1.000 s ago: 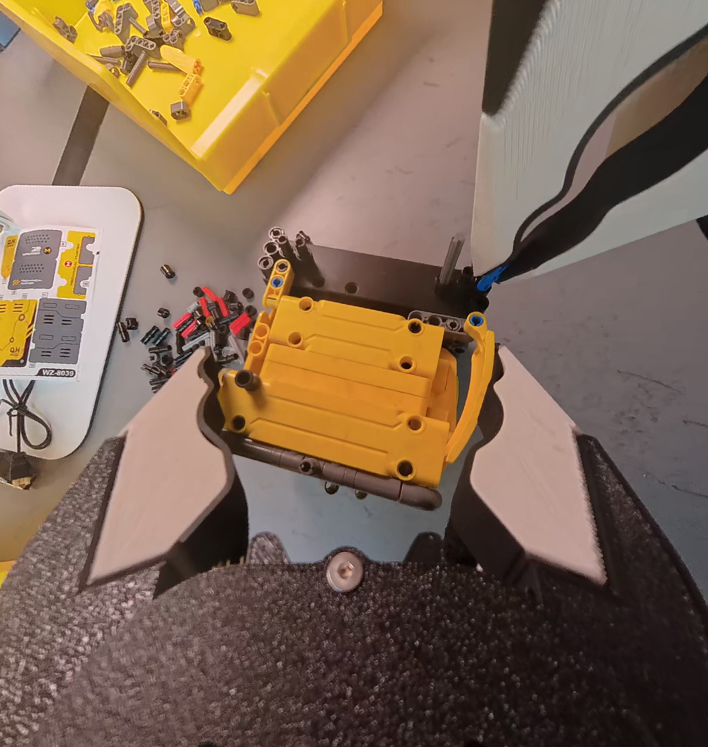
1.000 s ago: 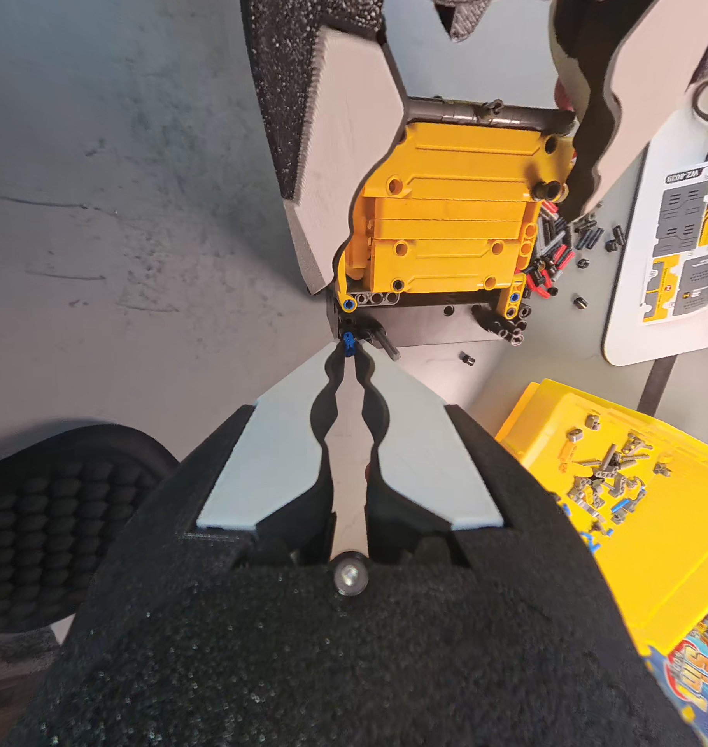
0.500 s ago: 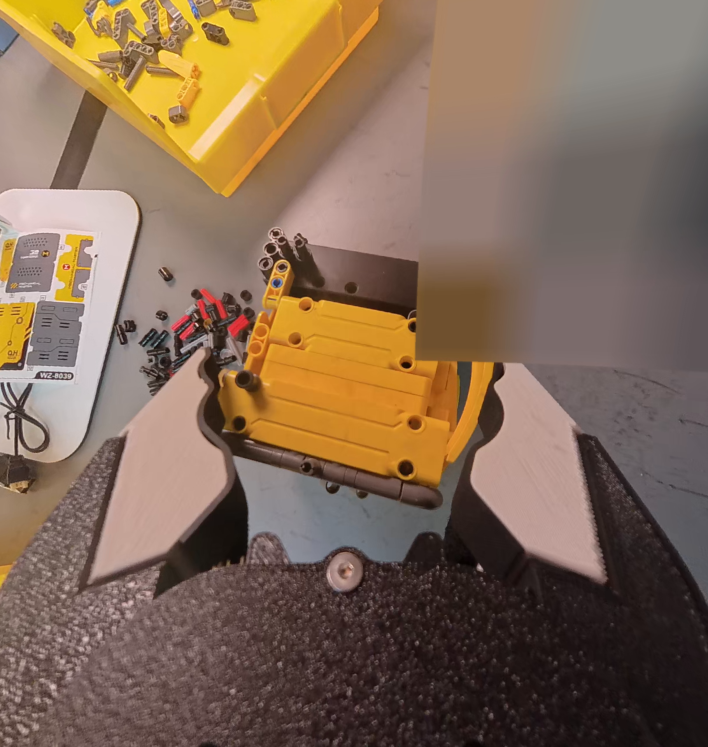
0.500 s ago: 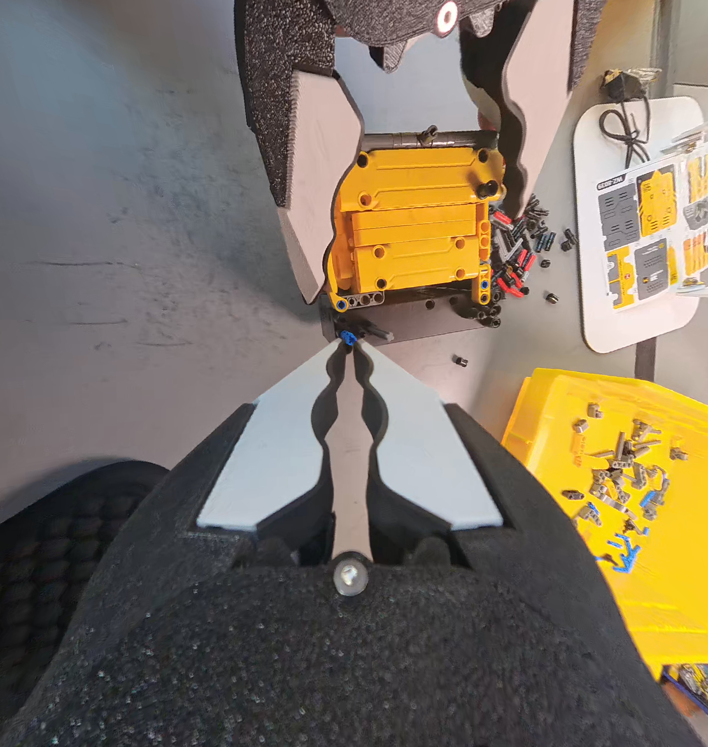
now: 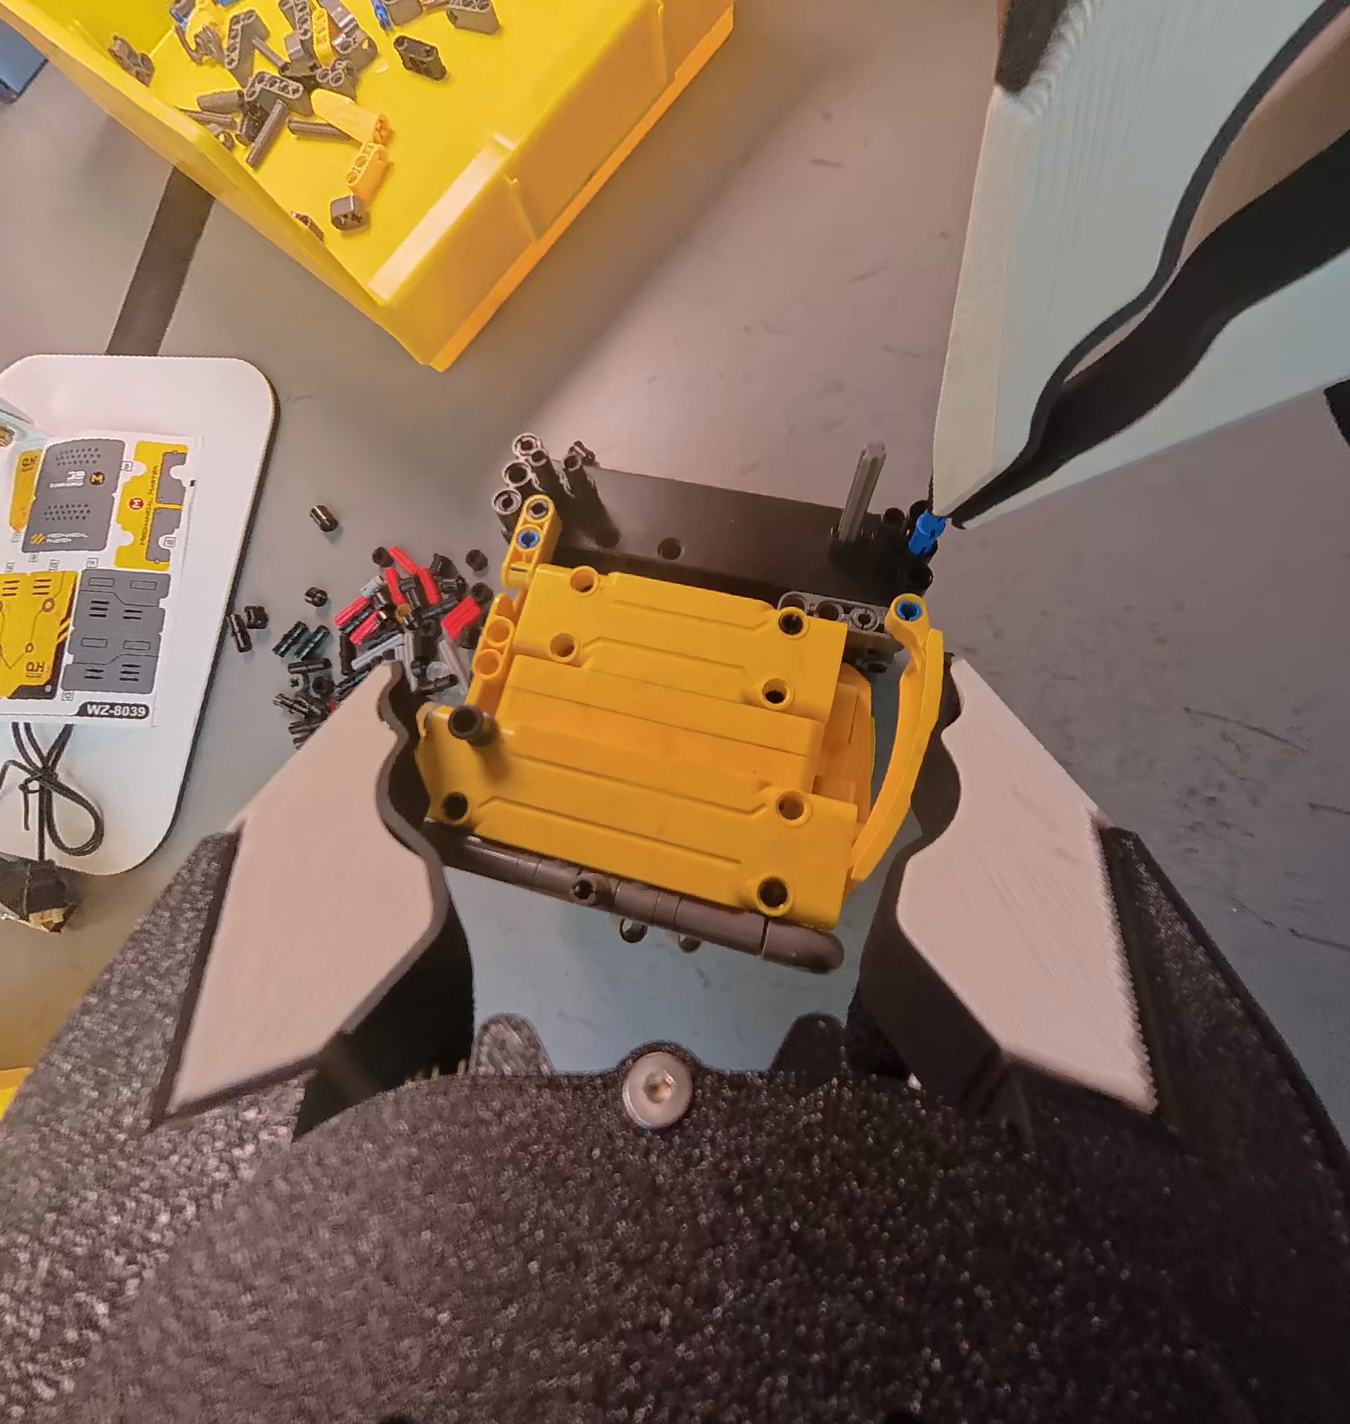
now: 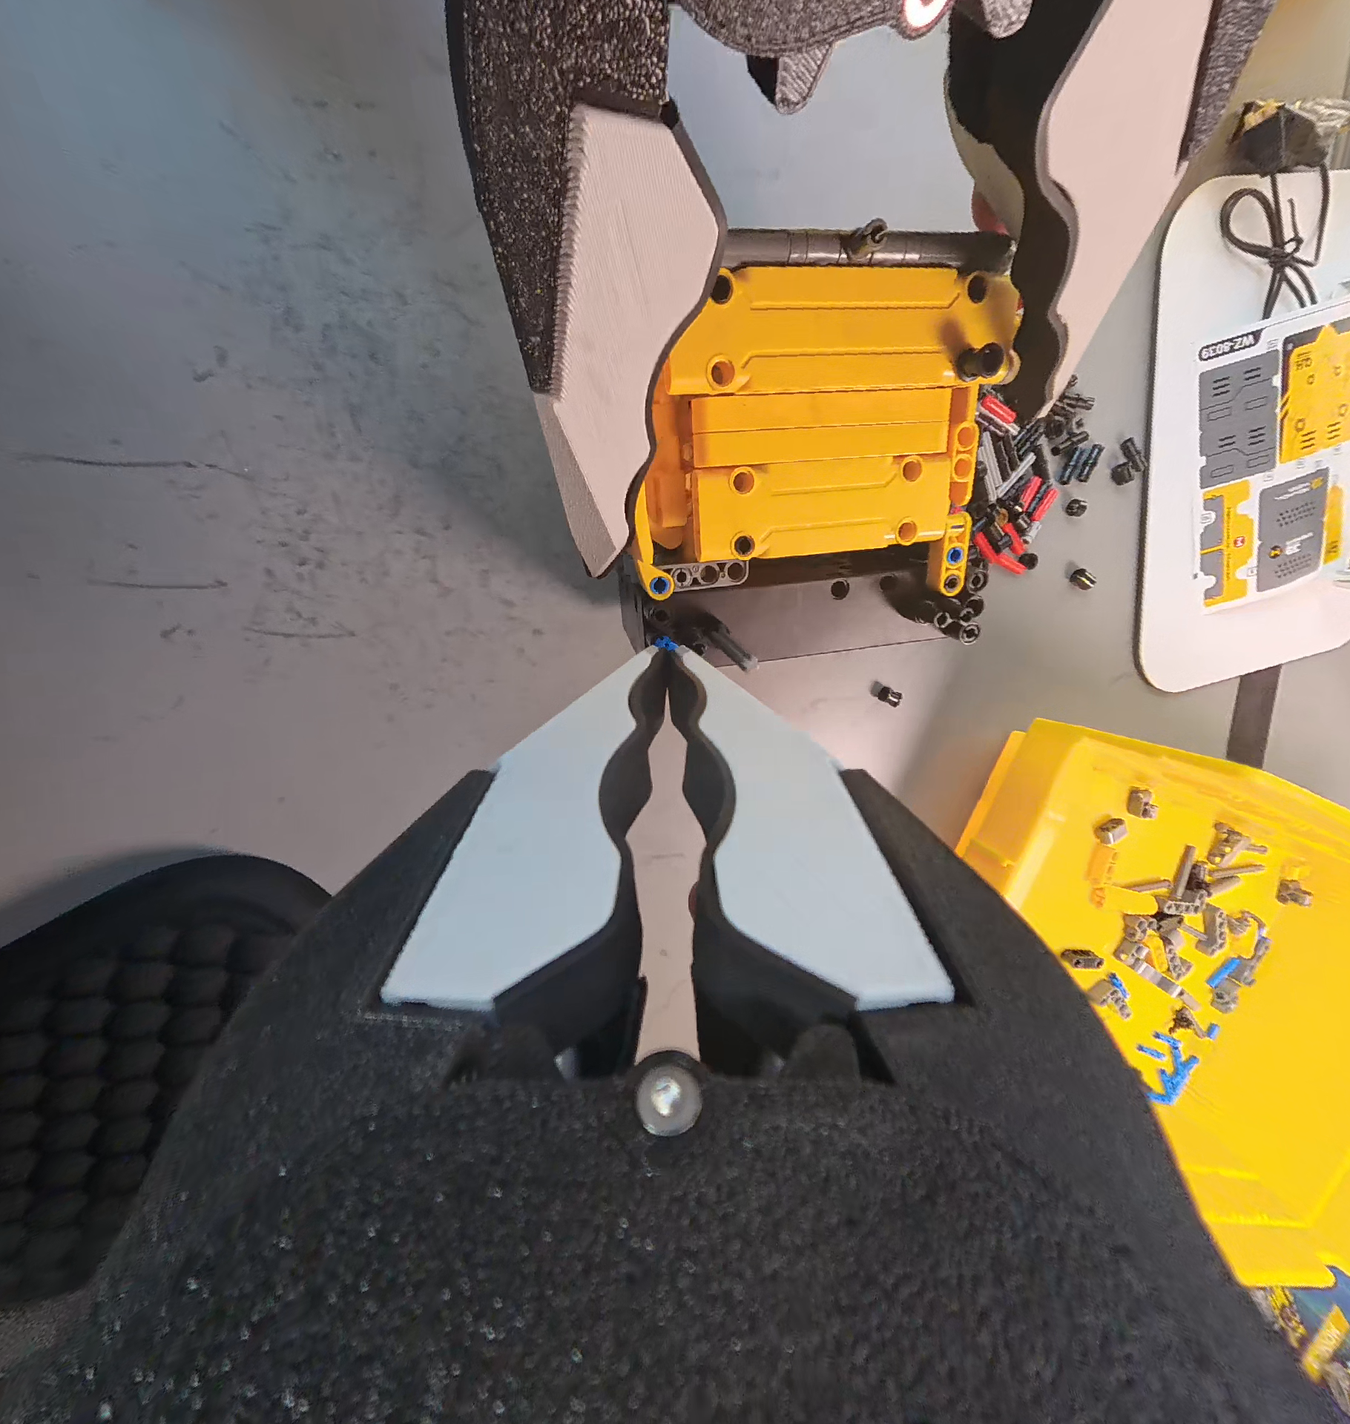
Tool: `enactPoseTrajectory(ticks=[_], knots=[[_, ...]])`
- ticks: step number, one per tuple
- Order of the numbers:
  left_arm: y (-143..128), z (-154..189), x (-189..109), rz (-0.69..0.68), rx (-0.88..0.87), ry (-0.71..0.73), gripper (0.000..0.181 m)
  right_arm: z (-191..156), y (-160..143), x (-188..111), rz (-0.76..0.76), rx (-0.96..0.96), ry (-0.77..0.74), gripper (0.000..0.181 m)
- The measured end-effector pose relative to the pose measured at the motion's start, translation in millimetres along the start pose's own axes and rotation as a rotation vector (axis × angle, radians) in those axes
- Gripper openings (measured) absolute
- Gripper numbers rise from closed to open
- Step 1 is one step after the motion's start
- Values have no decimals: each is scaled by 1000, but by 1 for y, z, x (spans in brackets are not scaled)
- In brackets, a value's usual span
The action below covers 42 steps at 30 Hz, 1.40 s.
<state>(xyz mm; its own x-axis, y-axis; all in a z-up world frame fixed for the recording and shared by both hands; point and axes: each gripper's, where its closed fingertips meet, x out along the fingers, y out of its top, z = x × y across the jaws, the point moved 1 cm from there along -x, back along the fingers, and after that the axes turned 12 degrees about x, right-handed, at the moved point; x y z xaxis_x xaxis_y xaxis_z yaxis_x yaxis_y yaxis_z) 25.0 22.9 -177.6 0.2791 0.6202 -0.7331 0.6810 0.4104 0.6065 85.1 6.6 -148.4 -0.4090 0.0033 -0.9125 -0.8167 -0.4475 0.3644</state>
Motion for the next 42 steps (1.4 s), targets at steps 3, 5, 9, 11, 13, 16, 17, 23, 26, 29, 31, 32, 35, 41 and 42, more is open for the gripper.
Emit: enactPoseTrajectory(ticks=[3,5,9,11,13,16,17,23,26,29,31,32,35,41,42], knots=[[0,-1,0,3,-3,-3,128,-1,1,2,-9,-17,22,0],[-2,-3,-1,-14,15,16,128,-1,0,10,-13,-40,8,0],[-5,-6,-3,-16,14,21,128,1,3,13,11,-12,19,0],[-4,-6,-3,-15,24,20,128,1,3,13,3,-19,20,0],[-4,-6,-3,-17,33,21,128,0,3,14,5,-11,23,0],[-4,-6,-5,-24,49,25,128,-1,4,15,35,1,9,0],[-5,-6,-5,-24,50,21,128,-1,5,15,56,6,-3,0],[-5,7,-10,119,153,-118,130,-18,21,-17,480,18,77,20],[-4,22,-17,201,255,-207,130,-16,9,-24,678,84,105,31],[-2,37,-24,282,336,-290,130,-16,1,-22,812,118,119,36],[-4,38,-27,299,337,-290,129,-9,1,-26,891,126,89,37],[-6,36,-28,292,321,-280,129,-3,1,-27,910,136,78,40],[-18,29,-37,263,254,-231,125,14,-8,-14,868,183,90,57],[-34,21,-64,355,65,-96,116,26,18,24,840,165,188,83],[-35,21,-69,365,29,-75,116,24,23,29,845,157,235,84]])
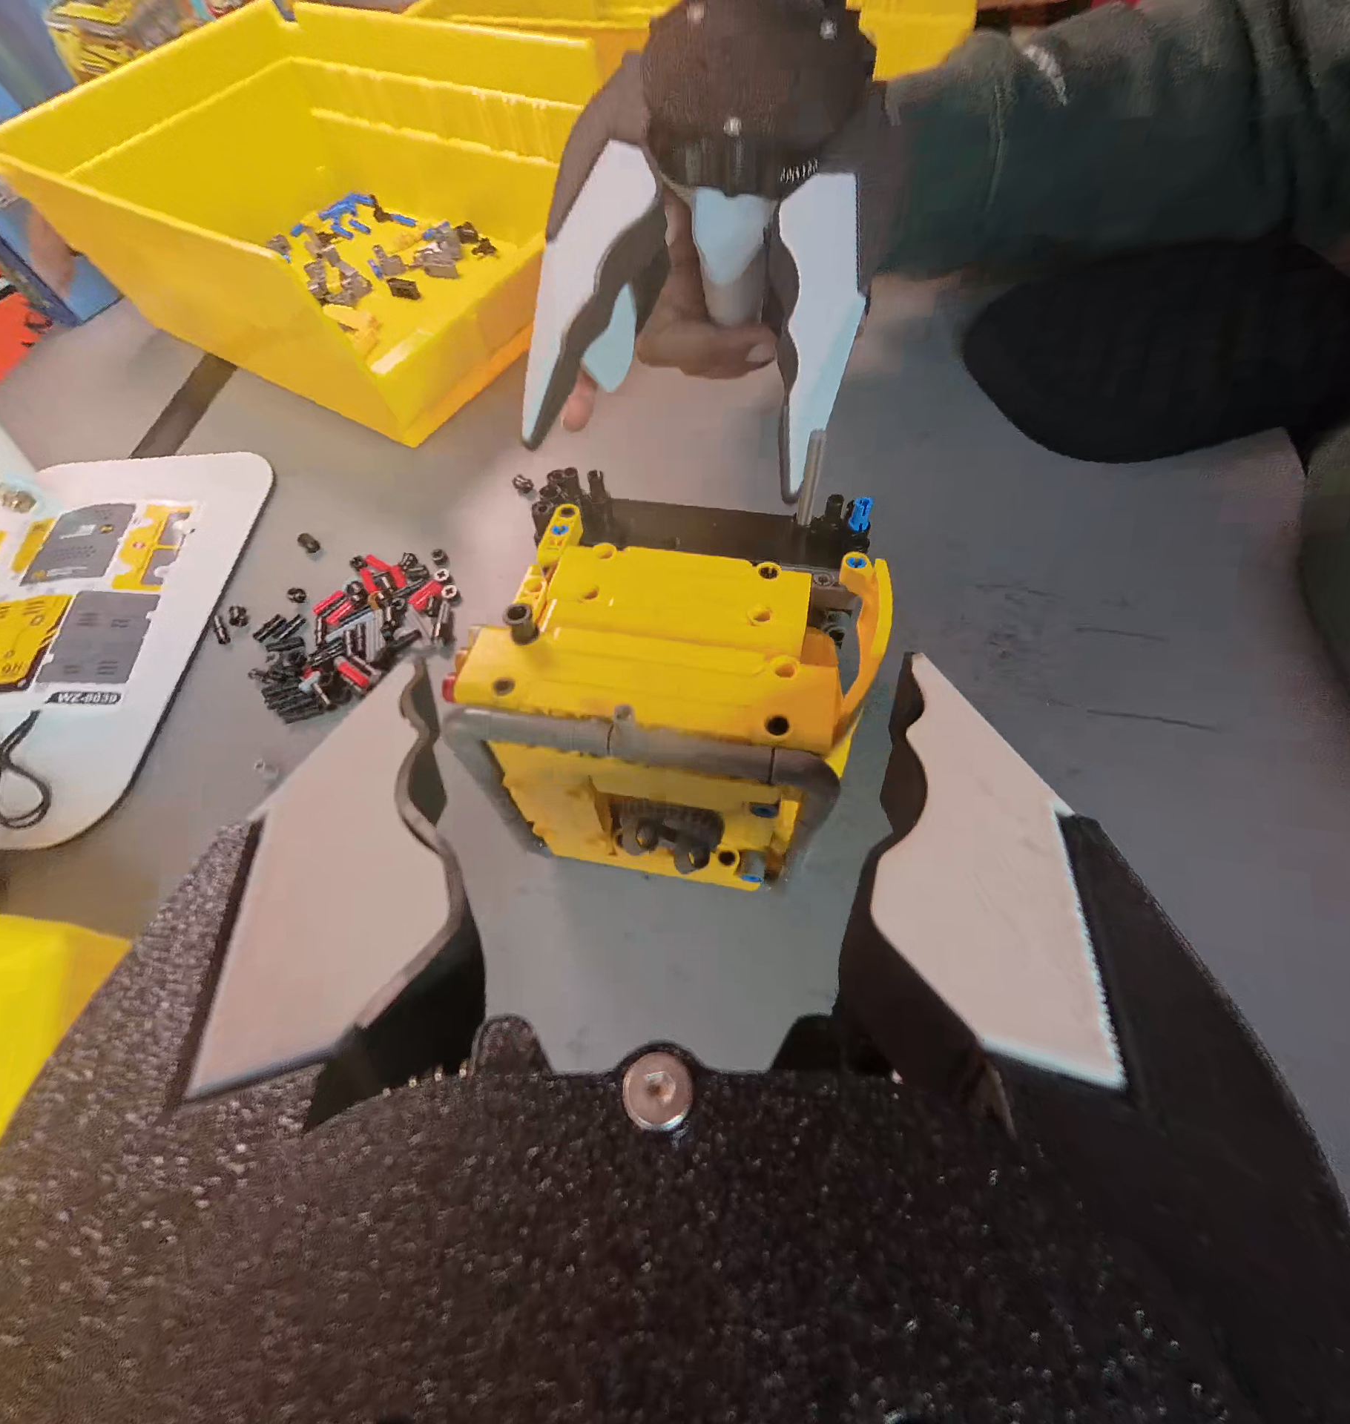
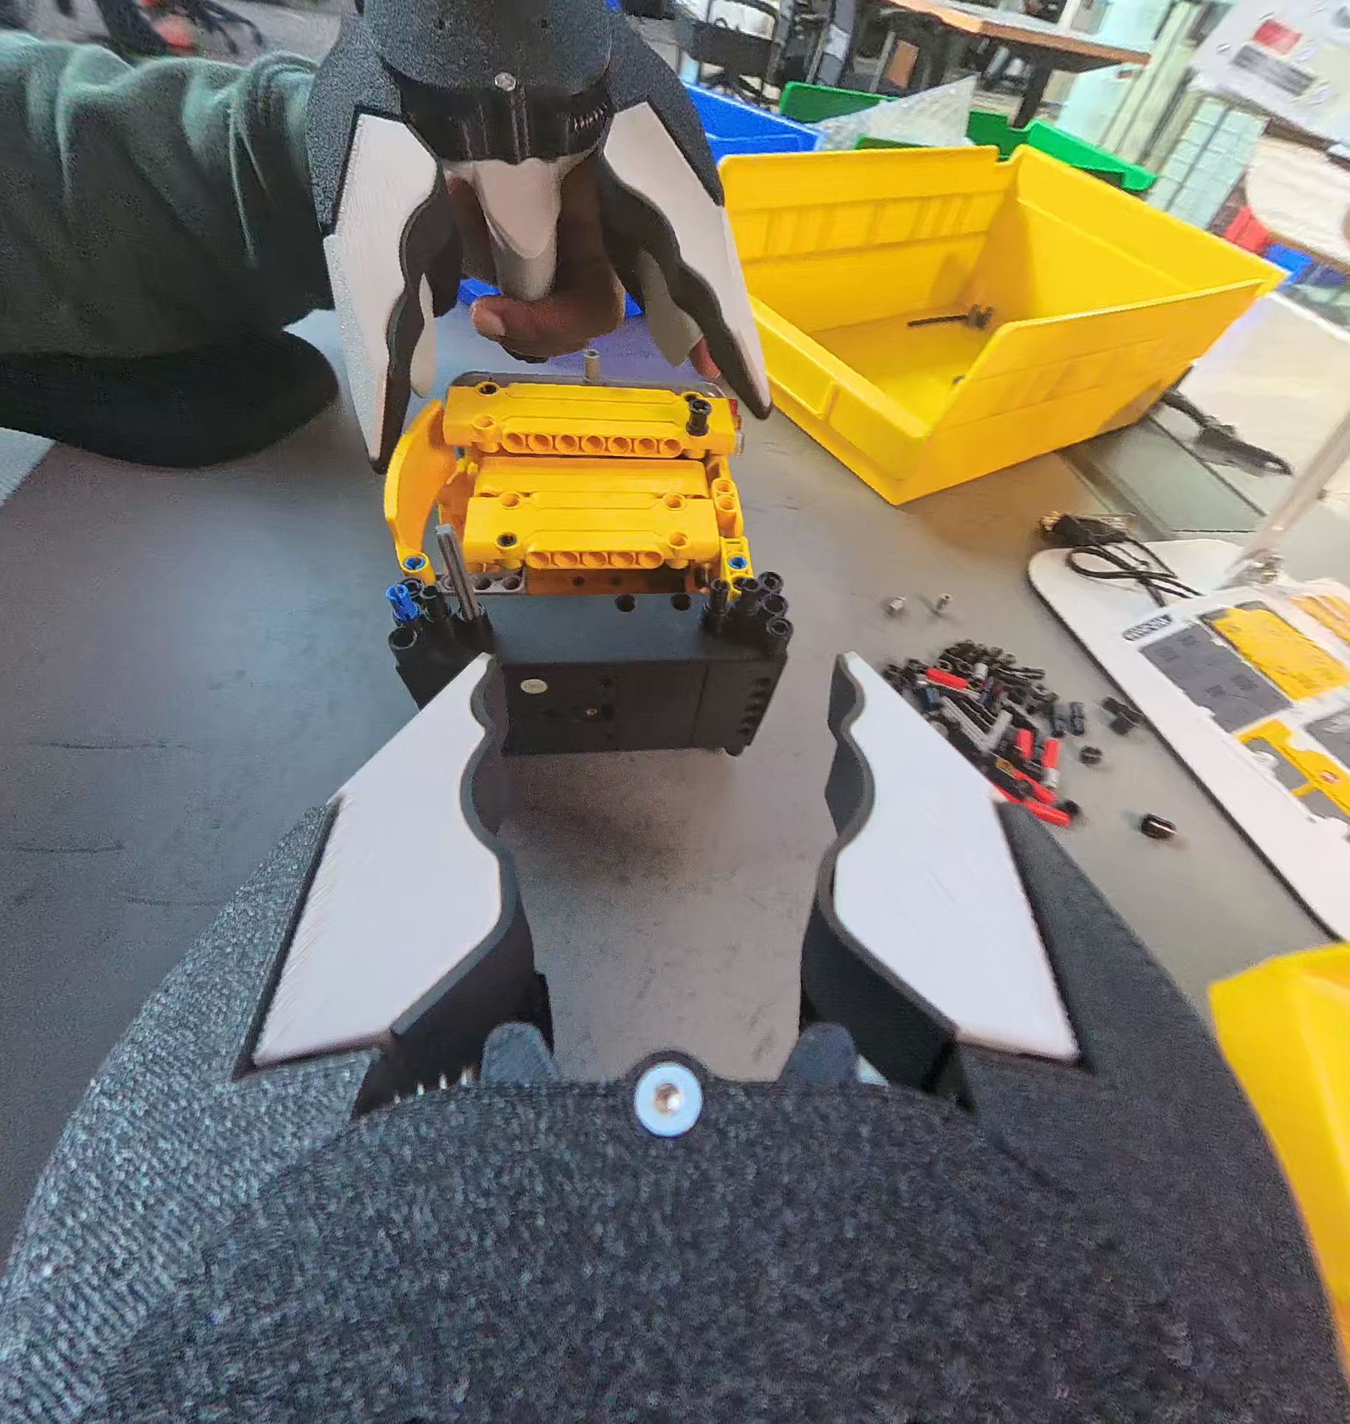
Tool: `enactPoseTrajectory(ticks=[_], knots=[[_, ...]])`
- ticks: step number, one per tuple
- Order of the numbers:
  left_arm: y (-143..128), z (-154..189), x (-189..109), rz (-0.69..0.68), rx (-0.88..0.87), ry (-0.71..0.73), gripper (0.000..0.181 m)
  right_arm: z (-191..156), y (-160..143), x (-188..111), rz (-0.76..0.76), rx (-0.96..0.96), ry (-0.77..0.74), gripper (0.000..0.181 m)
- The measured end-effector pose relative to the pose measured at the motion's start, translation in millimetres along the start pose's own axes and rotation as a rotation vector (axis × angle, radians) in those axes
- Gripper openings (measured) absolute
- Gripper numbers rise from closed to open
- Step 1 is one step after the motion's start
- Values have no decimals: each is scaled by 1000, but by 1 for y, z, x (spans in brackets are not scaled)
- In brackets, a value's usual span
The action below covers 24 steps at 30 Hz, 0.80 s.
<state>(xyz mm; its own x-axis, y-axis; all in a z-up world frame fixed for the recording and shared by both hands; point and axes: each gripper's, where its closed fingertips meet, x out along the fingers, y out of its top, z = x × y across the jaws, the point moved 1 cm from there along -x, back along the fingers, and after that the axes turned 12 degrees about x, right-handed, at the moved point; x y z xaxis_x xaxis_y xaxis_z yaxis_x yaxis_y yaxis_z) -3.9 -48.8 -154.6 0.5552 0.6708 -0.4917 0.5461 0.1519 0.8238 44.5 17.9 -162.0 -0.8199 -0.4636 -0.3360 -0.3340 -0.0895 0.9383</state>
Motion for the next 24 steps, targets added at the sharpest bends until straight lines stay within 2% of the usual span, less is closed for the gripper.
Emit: enactPoseTrajectory(ticks=[4,6,8,12,13,16,18,19,24], knots=[[-2,6,-23,6,-79,117,116,-11,6,17,42,127,217,92],[-13,15,-24,-28,-129,138,117,-10,2,24,16,163,250,96],[-27,19,-17,-72,-133,167,112,-13,1,25,8,175,268,91],[-40,15,-5,-101,-83,206,91,-19,-9,14,-25,143,216,76],[-42,12,-6,-90,-86,211,91,-21,-13,9,-36,138,199,75],[-52,2,-12,-50,-168,260,77,-32,-22,-4,-65,76,156,66],[-52,-6,-21,-6,-198,316,77,-44,-23,-13,-60,35,161,50],[-50,-9,-25,21,-212,334,78,-48,-22,-18,-39,19,157,48],[-39,-11,-31,128,-285,313,88,-35,-7,-31,72,4,57,53]])
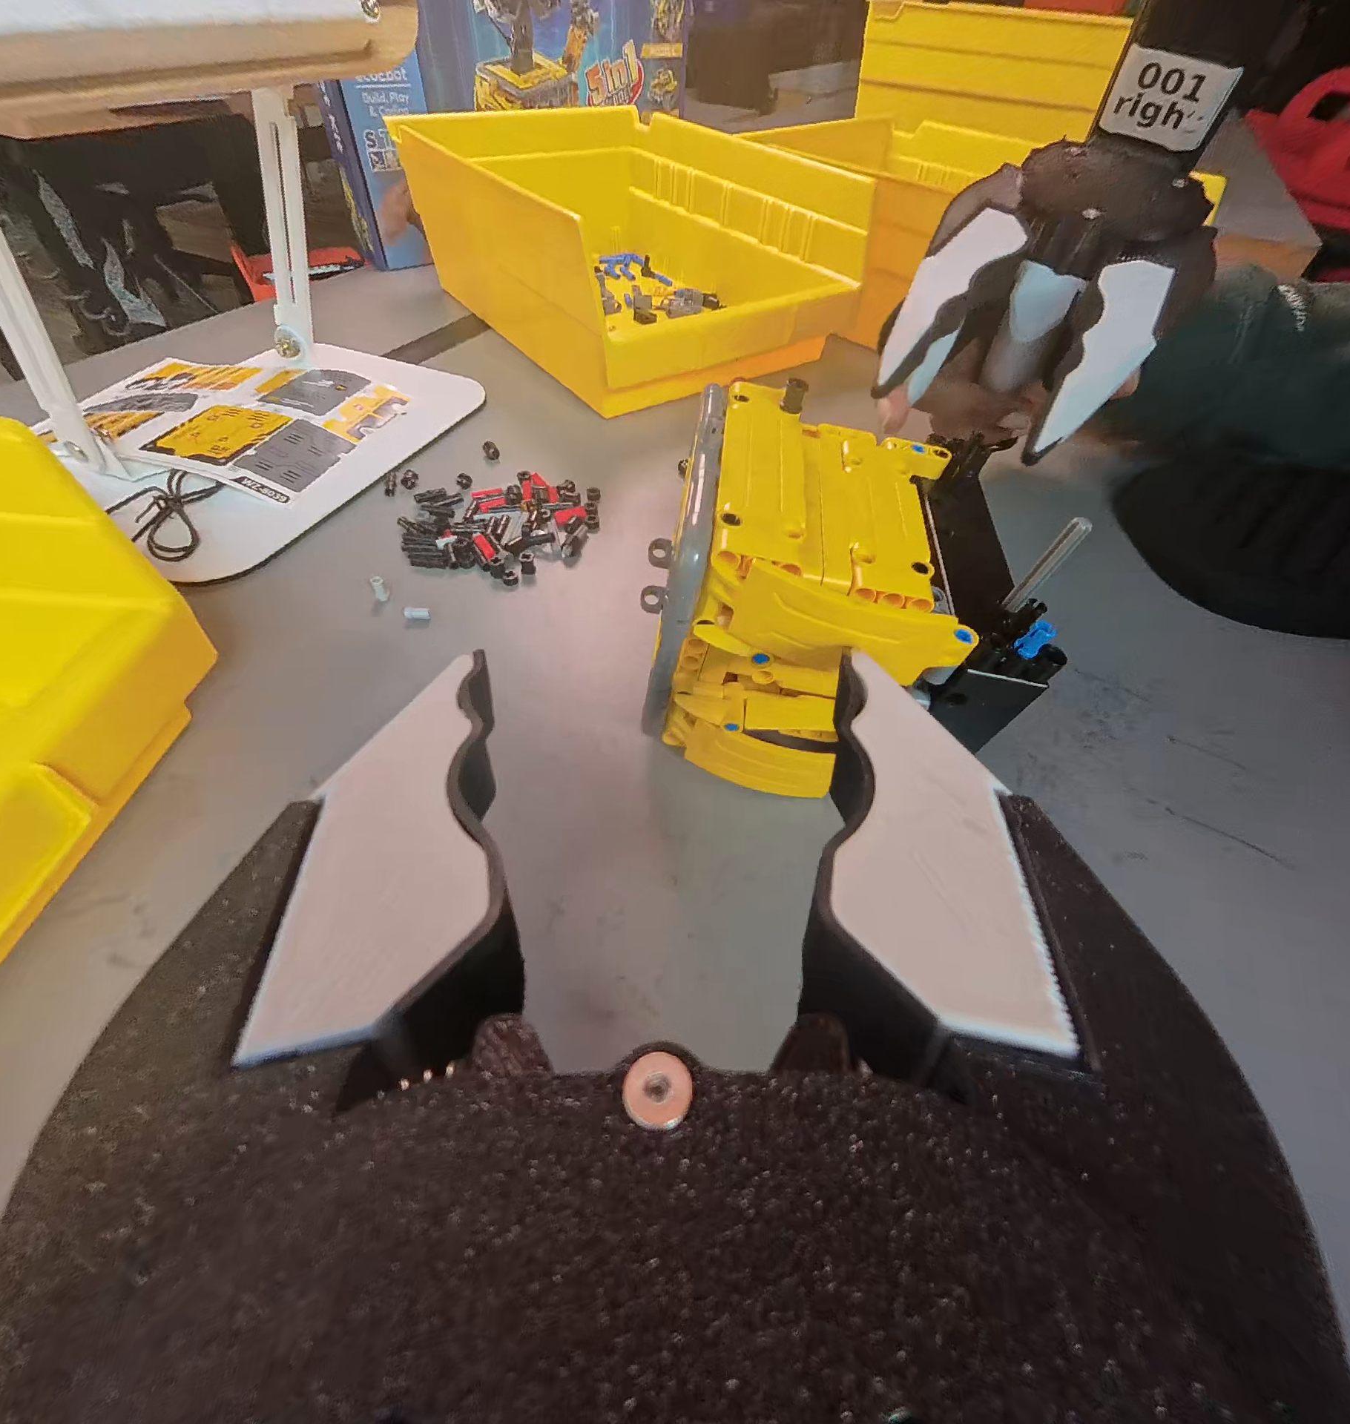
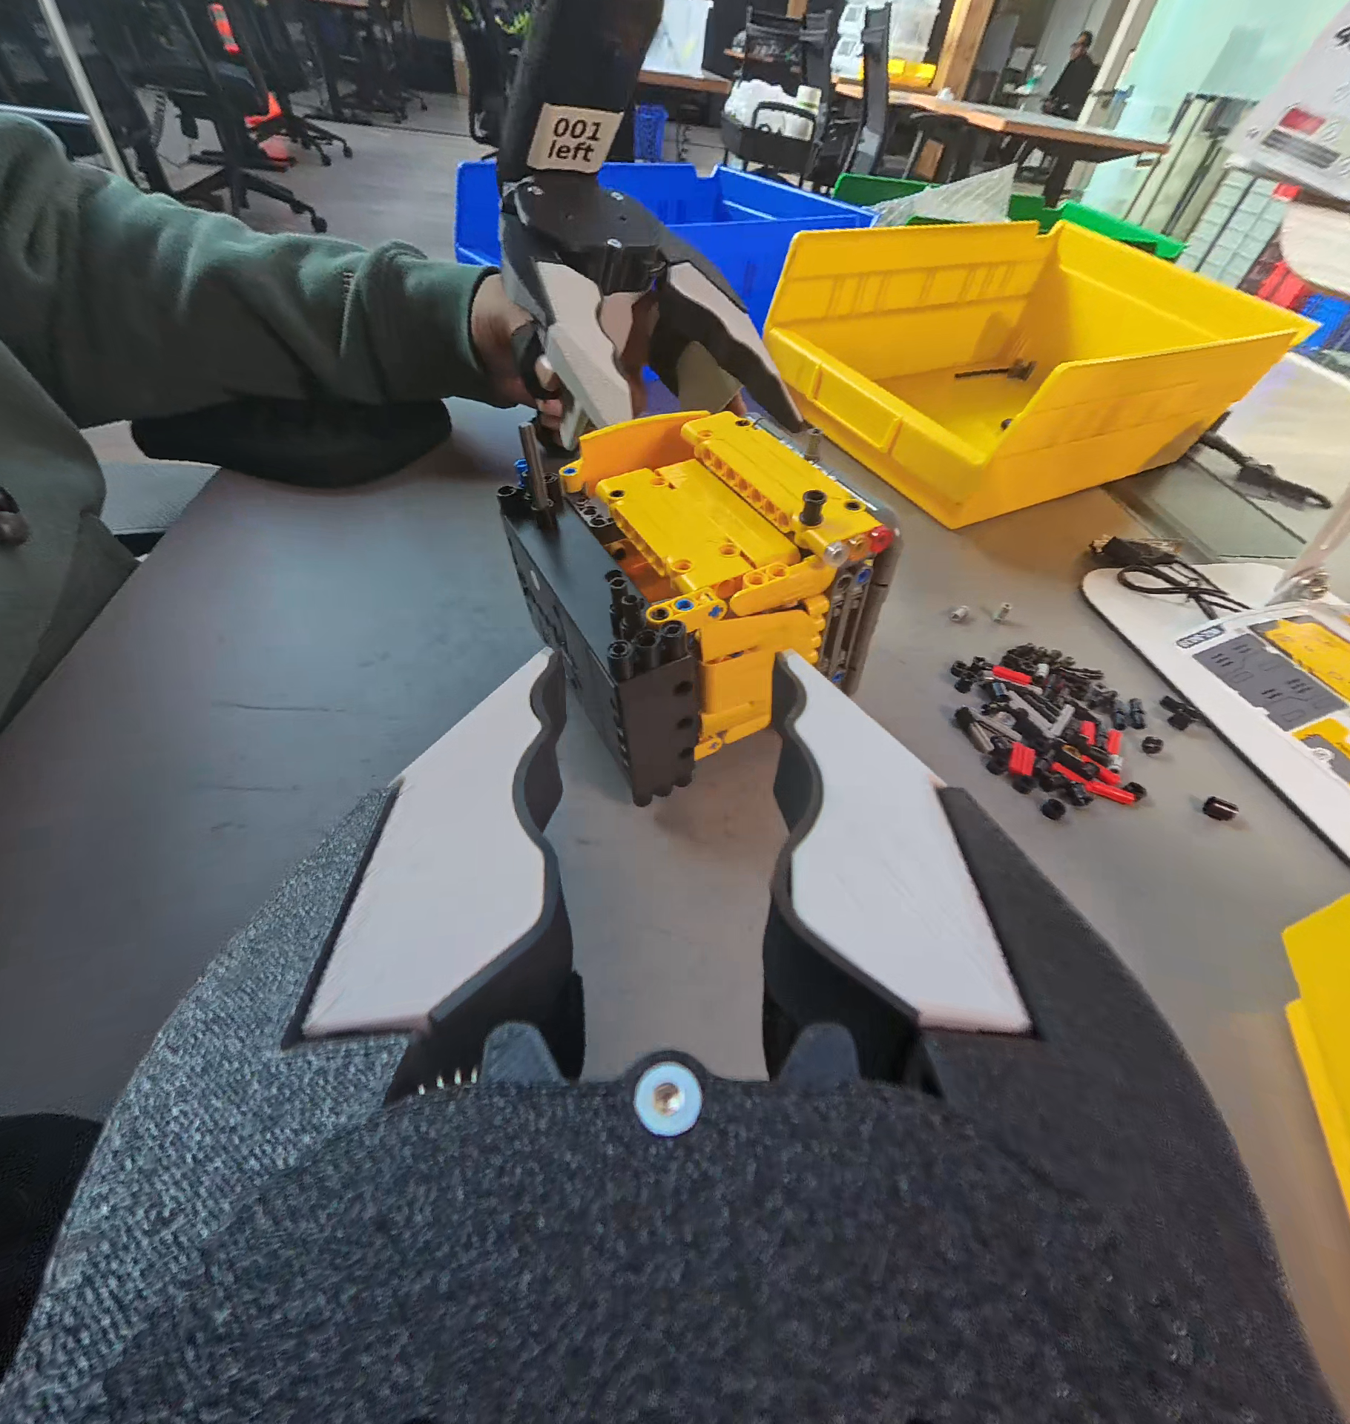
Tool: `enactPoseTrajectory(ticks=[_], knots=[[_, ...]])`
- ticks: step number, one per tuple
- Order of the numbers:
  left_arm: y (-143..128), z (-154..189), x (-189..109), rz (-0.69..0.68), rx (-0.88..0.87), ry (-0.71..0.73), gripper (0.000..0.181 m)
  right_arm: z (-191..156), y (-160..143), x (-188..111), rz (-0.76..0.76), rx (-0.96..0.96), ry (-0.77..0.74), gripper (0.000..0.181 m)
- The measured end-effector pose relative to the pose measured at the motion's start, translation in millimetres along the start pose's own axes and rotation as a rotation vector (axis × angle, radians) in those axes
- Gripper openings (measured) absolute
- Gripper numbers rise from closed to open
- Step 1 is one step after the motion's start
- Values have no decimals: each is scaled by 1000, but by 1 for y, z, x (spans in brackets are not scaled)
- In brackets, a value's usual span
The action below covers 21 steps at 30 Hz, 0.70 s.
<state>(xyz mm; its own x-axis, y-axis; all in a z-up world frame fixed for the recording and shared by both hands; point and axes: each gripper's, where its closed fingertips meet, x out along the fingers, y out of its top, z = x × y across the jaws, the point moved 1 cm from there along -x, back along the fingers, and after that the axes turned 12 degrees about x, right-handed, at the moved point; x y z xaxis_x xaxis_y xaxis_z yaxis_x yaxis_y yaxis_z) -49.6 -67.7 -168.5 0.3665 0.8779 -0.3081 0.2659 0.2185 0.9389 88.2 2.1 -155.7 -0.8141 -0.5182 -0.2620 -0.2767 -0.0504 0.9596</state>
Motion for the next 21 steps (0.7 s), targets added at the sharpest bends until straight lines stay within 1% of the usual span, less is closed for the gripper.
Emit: enactPoseTrajectory(ticks=[2,4,6,7,8,10,11,12,13,15,18,21], knots=[[6,7,-1,35,-9,-45,95,8,-5,1,-24,-35,-55,58],[9,20,-2,55,-28,-136,100,7,-12,7,-54,-66,-70,66],[10,37,-1,43,-32,-230,110,0,-15,15,-63,-64,-52,70],[7,44,1,12,-12,-246,114,-2,-17,19,-73,-79,-56,72],[2,49,6,-26,17,-248,119,-3,-19,23,-86,-100,-67,73],[-2,57,16,-75,64,-236,122,-2,-22,30,-105,-140,-112,72],[-3,58,21,-91,81,-215,122,-1,-22,32,-112,-161,-135,69],[-4,57,27,-110,99,-186,120,-1,-23,34,-116,-186,-152,61],[-6,55,32,-131,120,-158,122,-1,-23,36,-114,-212,-167,54],[-6,55,39,-147,145,-132,127,1,-23,38,-118,-252,-209,53],[-5,55,41,-151,194,-119,127,1,-23,39,-116,-324,-258,49],[-6,50,40,-175,340,-62,127,4,-23,41,-131,-438,-342,47]])
